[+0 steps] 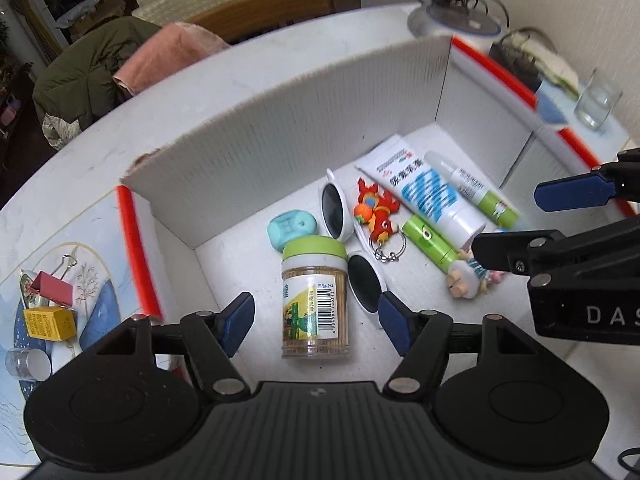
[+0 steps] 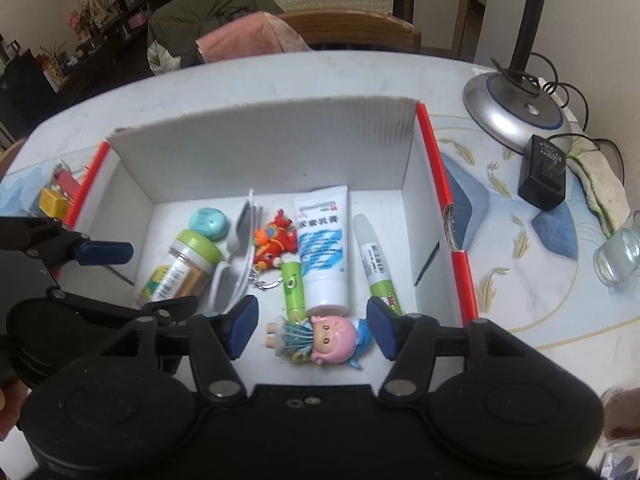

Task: Organize rigid objects
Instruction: 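Lower the jar and tube into the box and open both grippers, then withdraw both grippers from the box back to the pile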

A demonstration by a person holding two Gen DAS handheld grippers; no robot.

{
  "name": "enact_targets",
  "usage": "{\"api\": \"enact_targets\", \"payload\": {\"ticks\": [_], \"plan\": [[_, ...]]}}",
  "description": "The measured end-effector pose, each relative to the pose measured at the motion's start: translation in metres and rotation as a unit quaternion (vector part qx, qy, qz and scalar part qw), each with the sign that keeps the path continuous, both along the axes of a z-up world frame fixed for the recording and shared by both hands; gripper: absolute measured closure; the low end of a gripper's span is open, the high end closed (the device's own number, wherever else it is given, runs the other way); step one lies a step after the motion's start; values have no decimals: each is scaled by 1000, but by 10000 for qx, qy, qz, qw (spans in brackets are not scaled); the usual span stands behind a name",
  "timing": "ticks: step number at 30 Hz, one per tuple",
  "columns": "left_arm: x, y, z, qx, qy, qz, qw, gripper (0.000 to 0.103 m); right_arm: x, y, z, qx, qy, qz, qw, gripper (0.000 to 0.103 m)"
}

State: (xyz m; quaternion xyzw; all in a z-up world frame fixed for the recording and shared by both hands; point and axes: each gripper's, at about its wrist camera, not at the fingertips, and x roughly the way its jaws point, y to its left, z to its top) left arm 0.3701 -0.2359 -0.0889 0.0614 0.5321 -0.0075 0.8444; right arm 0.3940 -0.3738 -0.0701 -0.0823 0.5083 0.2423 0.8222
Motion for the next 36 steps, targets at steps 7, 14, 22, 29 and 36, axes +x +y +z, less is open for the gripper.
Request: {"api": "enact_targets", "payload": {"ticks": [7, 14, 22, 29, 36], "plan": [[-25, 13, 22, -207, -345, -18, 9992, 35, -18, 1, 24, 201, -210, -10, 9996, 30], [-52, 31, 43, -429, -644, -87, 9970, 35, -43, 9, 46, 369, -396, 72, 9985, 22], [-87, 61, 63, -669, -996, -128, 9927, 35, -73, 22, 69, 564, -594, 33, 9966, 14], [-120, 99, 77, -928, -1373, -119, 9861, 25, -102, 39, 82, 795, -749, -21, 9940, 3], [-149, 141, 83, -1065, -1571, -32, 9818, 21, -127, 66, 88, 964, -806, 26, 9921, 1]]}}
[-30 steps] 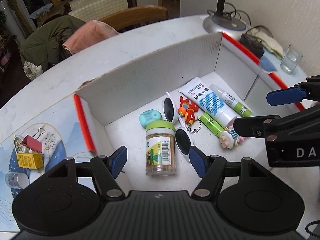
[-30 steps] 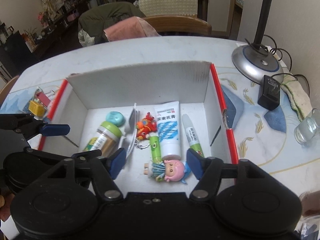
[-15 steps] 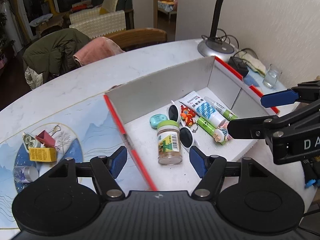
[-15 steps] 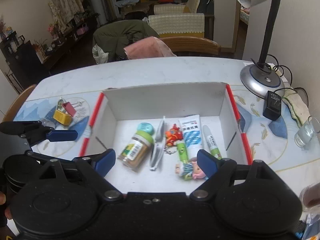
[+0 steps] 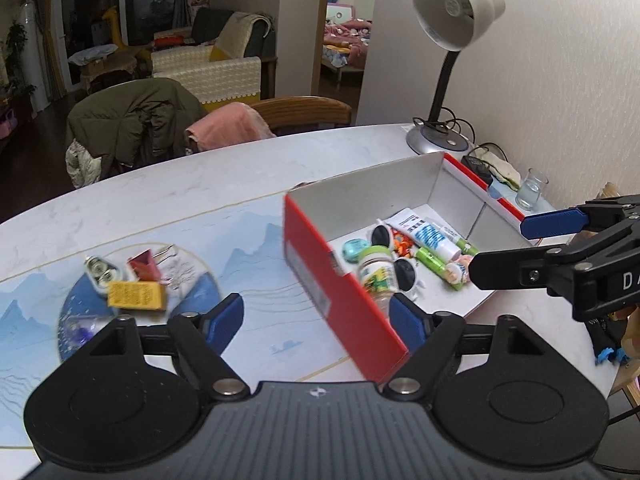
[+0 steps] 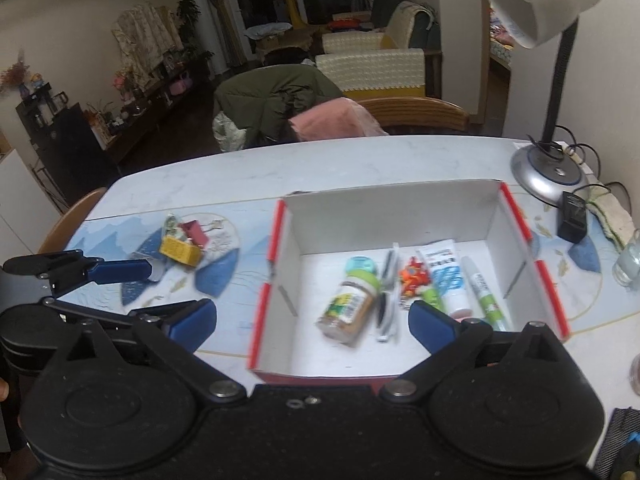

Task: Organize rigid objects
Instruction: 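Withdraw both grippers from the box back to the pile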

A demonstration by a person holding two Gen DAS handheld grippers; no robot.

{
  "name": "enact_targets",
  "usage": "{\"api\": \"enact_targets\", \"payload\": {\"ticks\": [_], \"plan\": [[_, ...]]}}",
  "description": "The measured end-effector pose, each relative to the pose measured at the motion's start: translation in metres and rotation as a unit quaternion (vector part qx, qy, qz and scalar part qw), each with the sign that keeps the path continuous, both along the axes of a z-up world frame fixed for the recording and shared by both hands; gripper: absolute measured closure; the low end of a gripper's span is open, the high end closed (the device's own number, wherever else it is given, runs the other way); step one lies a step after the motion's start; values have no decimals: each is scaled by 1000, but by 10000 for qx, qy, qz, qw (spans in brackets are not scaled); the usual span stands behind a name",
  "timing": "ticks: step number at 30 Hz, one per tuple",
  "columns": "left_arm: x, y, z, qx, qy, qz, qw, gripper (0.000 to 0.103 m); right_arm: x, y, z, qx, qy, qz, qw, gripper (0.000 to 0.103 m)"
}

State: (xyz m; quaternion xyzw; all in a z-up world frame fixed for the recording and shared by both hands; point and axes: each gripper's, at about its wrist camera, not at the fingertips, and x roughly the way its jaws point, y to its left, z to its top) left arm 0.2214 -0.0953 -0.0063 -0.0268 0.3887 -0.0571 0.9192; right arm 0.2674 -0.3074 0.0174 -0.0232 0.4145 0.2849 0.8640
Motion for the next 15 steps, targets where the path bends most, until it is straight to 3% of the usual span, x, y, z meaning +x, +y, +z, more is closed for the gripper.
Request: {"api": "enact_targets", "payload": {"ticks": [4, 8, 15], "plan": [[-14, 25, -4, -107, -17, 90, 9999, 21, -12, 18, 0, 121, -17, 56, 9999, 1], [-28, 52, -9, -236, -42, 140, 9996, 7, -20, 37, 0, 192, -14, 154, 9997, 1], [-44, 100, -23, -322, -178, 413, 9985, 1, -28, 78, -7, 116, 69, 274, 9995, 1]]}}
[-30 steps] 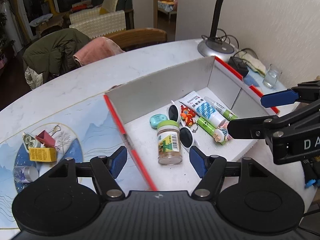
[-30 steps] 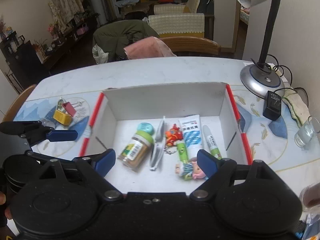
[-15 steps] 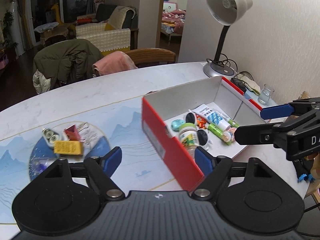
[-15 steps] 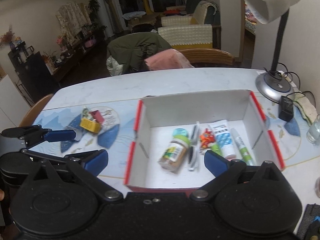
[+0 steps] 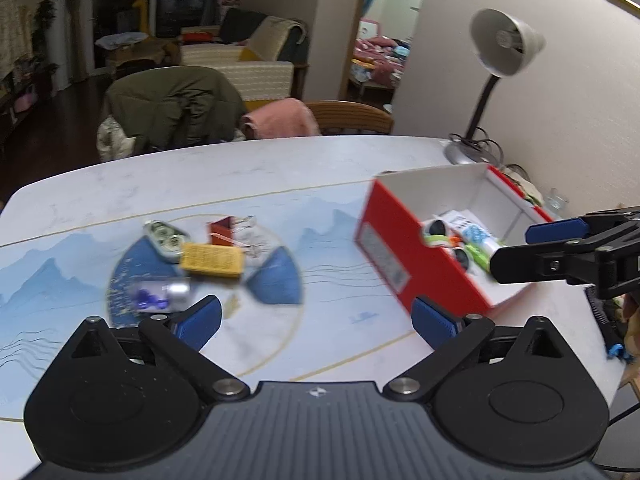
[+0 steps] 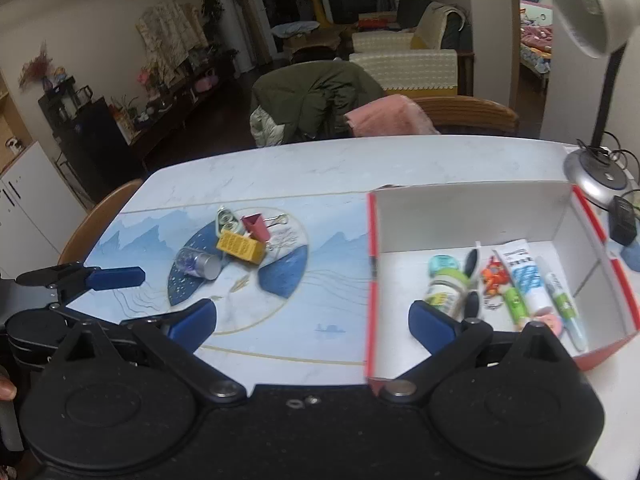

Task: Organize rigid objects
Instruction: 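Withdraw both grippers from the box back to the pile, then close the left gripper on the blue-bead pill bottle while the right gripper approaches the yellow box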

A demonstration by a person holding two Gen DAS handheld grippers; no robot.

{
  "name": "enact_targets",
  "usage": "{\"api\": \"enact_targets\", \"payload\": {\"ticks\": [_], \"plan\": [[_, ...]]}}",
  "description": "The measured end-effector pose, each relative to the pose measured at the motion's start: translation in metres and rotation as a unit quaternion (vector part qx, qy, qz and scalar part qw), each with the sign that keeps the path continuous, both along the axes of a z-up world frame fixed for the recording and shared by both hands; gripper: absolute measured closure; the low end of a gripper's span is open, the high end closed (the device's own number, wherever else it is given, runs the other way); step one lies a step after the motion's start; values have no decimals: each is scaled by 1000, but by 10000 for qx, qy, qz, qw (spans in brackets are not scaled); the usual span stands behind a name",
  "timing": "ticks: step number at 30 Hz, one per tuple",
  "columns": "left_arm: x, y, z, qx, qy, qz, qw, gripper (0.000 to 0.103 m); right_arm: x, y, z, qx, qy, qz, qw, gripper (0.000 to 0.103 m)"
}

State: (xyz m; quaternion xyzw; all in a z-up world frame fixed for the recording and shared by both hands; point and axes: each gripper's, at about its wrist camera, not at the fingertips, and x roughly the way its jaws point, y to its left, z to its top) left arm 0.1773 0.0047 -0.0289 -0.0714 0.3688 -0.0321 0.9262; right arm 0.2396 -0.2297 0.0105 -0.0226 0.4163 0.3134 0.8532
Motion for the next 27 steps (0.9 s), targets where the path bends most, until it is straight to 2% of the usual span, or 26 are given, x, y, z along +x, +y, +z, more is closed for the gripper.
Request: {"api": "enact_targets", "payload": {"ticks": [4, 16, 23, 27], "plan": [[-6, 26, -11, 91, -147, 206, 9996, 0, 0, 27, -5, -118, 29, 90, 9999, 1], [17, 91, -57, 81, 46, 561, 9984, 0, 14, 117, -28, -341, 202, 335, 9987, 1], [43, 105, -84, 191, 219, 502, 9983, 0, 38, 168, -54, -443, 536, 109, 9975, 1], [55, 113, -95, 94, 196, 532, 9983, 0, 55, 194, -71, -527, 739, -95, 9958, 2]]}}
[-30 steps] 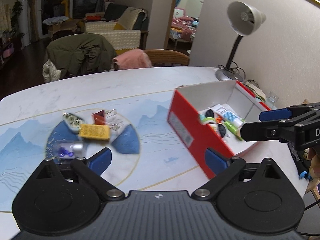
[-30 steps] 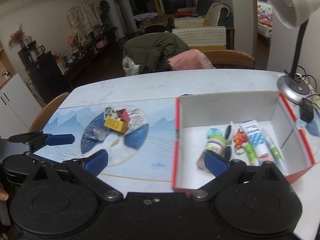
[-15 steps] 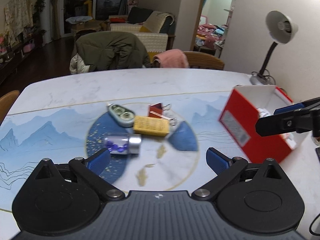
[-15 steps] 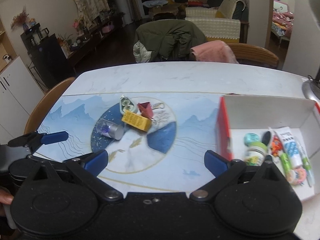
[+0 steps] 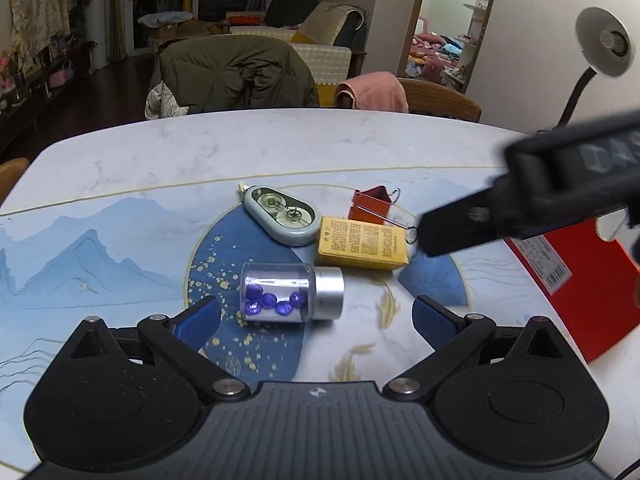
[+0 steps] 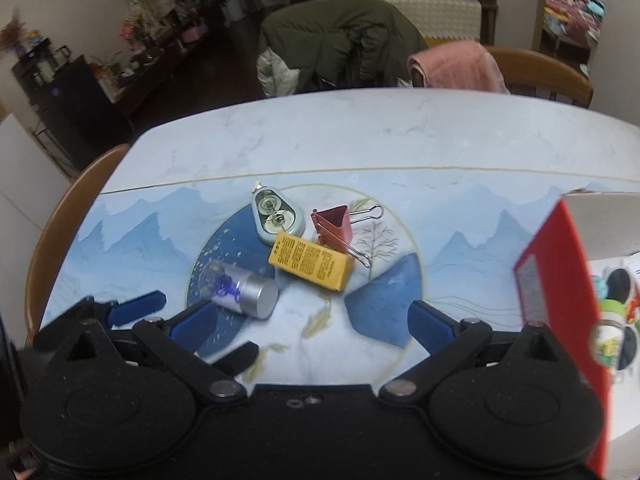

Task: Organize rigid objects
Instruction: 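Close the left gripper on the blue-bead pill bottle while the right gripper approaches the yellow box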

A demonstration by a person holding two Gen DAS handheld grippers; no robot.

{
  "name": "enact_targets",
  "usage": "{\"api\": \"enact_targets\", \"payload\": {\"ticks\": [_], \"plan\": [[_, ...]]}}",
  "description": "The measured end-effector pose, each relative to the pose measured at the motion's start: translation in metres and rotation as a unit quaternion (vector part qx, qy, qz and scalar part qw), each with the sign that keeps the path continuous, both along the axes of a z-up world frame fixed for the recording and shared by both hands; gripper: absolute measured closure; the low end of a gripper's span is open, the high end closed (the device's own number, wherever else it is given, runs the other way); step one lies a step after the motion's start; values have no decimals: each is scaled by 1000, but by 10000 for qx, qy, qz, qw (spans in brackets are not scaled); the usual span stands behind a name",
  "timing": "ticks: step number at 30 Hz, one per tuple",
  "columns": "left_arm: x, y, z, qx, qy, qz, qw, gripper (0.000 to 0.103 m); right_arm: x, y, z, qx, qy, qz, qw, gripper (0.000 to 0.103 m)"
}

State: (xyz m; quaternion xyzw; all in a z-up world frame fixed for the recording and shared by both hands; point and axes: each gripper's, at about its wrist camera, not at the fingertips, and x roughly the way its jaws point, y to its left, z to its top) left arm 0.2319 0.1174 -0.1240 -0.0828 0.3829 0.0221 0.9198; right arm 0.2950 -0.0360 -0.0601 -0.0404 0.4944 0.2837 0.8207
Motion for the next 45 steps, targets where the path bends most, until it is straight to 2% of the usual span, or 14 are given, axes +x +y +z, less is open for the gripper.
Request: {"api": "enact_targets", "payload": {"ticks": [8, 11, 24, 30, 32, 34, 38, 40, 45], "plan": [[15, 3, -19, 418, -128, 85, 9990, 0, 39, 34, -30, -173, 336, -661, 9971, 3], [19, 4, -25, 422, -121, 90, 9990, 0, 51, 42, -40, -153, 601, -882, 9942, 3], [23, 2, -44, 677, -144, 73, 9976, 1, 66, 70, -68, -359, 963, -1151, 9880, 12], [20, -4, -47, 764, -185, 43, 9969, 2, 66, 71, -77, -500, 1007, -1250, 9858, 21], [19, -6, -47, 754, -189, 29, 9970, 6, 69, 71, -79, -535, 1031, -1272, 9850, 26], [18, -9, -46, 788, -196, 27, 9967, 9, 70, 71, -79, -517, 1037, -1269, 9851, 27], [15, -14, -45, 856, -196, 7, 9961, 21, 69, 68, -79, -540, 1051, -1246, 9851, 28], [15, -16, -45, 874, -183, 0, 9960, 34, 68, 66, -79, -531, 1064, -1243, 9851, 28], [10, -16, -41, 792, -162, 5, 9967, 34, 62, 57, -77, -469, 1128, -1232, 9848, 28]]}}
